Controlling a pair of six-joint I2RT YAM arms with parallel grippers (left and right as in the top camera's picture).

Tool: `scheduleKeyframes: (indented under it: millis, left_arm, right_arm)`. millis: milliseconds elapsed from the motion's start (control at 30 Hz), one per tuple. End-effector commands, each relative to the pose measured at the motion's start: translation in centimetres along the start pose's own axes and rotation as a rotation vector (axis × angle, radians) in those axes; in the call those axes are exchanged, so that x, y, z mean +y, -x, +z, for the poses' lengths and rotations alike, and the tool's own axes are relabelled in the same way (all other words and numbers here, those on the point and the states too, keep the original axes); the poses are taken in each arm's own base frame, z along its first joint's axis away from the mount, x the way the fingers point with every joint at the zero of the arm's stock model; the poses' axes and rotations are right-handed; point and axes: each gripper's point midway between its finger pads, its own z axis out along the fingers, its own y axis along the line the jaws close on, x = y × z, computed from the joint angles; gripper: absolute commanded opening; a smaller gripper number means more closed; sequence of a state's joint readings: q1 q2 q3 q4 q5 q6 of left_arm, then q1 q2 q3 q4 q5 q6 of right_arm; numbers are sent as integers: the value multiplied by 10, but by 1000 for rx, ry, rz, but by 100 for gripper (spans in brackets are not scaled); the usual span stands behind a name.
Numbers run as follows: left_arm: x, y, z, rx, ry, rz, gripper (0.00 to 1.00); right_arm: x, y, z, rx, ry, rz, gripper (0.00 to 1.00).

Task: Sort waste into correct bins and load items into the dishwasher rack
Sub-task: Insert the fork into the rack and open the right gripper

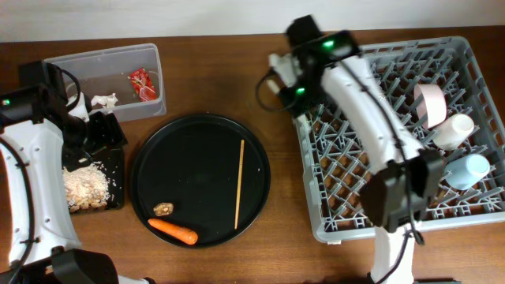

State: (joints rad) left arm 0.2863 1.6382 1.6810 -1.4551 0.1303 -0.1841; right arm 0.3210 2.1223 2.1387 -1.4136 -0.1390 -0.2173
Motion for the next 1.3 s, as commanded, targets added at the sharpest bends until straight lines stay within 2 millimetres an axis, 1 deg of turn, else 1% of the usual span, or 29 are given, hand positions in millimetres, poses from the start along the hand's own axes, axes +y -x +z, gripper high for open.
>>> scheduleKeyframes:
  millis: [0, 67, 167, 333, 400, 500, 600, 667, 733, 867, 900, 933, 967, 1033, 1133, 1200, 1267]
  left_arm:
    - [-2, 0, -2, -8, -6, 7, 80]
    - [-2, 0, -2, -8, -6, 7, 80]
    - [-2, 0, -2, -8, -6, 7, 80]
    - [-2, 0, -2, -7, -6, 8, 80]
    - [-2, 0, -2, -8, -5, 8, 80]
    - [-2, 0, -2, -7, -5, 7, 80]
    - [-2, 0, -2, -7, -5, 8, 80]
    - [-2, 0, -2, -7, -6, 7, 81]
    - [-2, 0, -2, -6, -5, 7, 80]
    - [-2, -1, -2, -4, -5, 7, 80]
    - [-2, -1, -2, -4, -5, 7, 80]
    - [-2, -1, -2, -4, -5, 7, 80]
    - [-2, -1, -2, -4, -5, 7, 80]
    - [-2, -1, -2, -4, -5, 7, 80]
    - [-2, -1, -2, -4, -5, 7, 80]
    - [-2, -1, -2, -4, -5, 7, 80]
    - [-2, -1, -2, -3, -5, 7, 81]
  right_arm:
    - [-37, -22, -16, 33, -26, 161, 4]
    - [-48, -39, -19, 82, -18, 211, 4]
    - [-51, -54, -21, 130, -8, 243, 4]
    - [-40, -69, -20, 204, 16, 250, 4]
    - [-36, -77, -16, 244, 23, 276, 4]
    - [-32, -94, -3, 322, 35, 328, 4]
    - [-22, -111, 10, 401, 59, 328, 4]
    - [-18, -115, 19, 418, 62, 319, 4]
    - [-15, -118, 22, 436, 64, 317, 4]
    - [-10, -117, 24, 439, 60, 316, 4]
    - [-9, -117, 24, 441, 60, 313, 11]
    - [-8, -117, 24, 443, 60, 312, 25]
    - [-8, -119, 23, 449, 62, 313, 33]
    - [-7, -120, 23, 455, 62, 313, 36]
    - [-9, -122, 21, 462, 48, 310, 37]
    - [-8, -122, 17, 455, 47, 309, 38]
    - [-7, -121, 8, 425, 42, 306, 38]
